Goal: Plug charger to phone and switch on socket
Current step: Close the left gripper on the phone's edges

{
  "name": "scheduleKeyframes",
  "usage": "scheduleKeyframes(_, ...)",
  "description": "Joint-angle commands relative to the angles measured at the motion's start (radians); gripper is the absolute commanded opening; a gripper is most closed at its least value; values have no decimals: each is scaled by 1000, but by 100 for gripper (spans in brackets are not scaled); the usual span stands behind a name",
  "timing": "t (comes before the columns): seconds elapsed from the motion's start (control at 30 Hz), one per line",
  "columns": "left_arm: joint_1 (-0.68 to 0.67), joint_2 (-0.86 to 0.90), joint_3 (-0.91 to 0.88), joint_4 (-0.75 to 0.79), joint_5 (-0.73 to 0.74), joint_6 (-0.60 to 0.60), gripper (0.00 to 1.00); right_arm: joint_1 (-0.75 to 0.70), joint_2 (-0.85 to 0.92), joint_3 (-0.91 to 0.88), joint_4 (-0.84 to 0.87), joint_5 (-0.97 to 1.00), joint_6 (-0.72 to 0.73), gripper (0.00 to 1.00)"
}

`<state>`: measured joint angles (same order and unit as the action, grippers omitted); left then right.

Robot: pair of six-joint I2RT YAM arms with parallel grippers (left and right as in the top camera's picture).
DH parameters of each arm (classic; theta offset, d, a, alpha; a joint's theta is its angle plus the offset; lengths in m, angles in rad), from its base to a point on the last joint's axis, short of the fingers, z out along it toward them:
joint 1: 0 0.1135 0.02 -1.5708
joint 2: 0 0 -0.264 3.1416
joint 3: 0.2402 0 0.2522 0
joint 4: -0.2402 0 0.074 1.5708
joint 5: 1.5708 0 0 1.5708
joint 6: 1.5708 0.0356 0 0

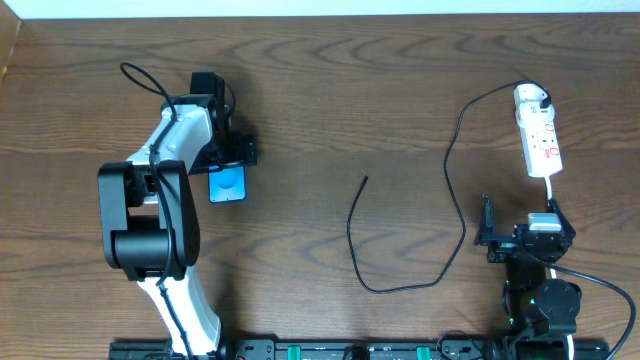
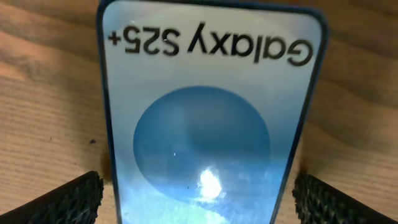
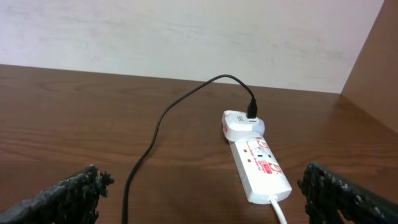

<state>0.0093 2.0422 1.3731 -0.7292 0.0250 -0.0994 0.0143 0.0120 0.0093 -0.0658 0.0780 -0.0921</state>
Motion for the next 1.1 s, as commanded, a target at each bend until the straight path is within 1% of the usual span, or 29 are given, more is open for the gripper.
scheduleKeyframes(0.0,0,17,-23,9,-10,13,98,-2,-7,-4,-2,-3,-14,99)
scheduleKeyframes(1.07,0,18,-35,-17,-10,13,98,-2,-7,-4,-2,-3,-14,99)
